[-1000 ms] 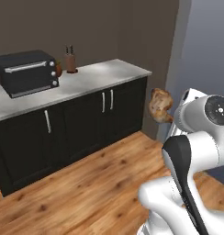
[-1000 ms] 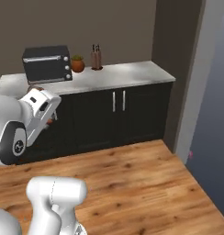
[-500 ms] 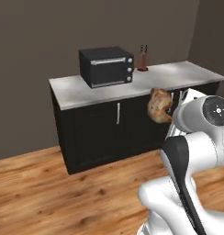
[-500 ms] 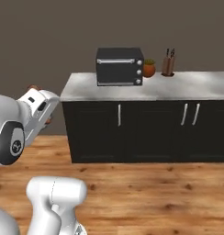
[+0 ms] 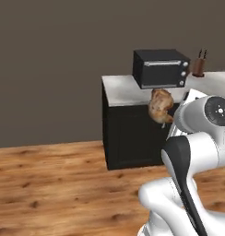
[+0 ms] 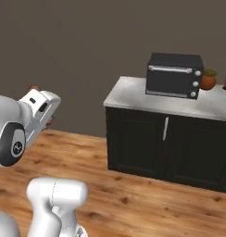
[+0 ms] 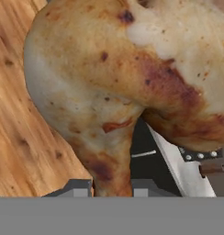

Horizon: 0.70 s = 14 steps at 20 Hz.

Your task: Take the chicken drumsticks from the pan and place one on each plate on the dining counter.

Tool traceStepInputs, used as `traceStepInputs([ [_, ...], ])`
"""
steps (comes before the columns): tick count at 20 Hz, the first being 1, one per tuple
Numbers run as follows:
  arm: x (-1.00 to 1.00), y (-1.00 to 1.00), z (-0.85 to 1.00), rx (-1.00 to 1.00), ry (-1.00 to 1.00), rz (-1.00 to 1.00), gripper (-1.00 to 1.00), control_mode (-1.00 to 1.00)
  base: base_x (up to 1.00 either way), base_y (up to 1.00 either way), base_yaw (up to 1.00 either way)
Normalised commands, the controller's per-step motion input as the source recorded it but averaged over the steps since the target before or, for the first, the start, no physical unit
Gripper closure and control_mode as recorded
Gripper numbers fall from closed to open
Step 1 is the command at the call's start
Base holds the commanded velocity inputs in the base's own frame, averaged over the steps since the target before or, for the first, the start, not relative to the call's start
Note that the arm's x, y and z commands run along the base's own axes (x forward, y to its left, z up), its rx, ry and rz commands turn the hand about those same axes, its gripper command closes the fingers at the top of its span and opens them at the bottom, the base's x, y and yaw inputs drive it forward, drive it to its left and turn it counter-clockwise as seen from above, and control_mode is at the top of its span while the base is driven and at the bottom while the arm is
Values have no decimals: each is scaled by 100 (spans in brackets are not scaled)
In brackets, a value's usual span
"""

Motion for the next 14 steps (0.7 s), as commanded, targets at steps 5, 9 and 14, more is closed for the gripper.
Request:
traceStepInputs([
  [5,0,0,0,0,0,0,100,100,20,100,45],
  [9,0,0,0,0,0,0,100,100,17,100,50],
  [14,0,0,0,0,0,0,100,100,19,100,53],
])
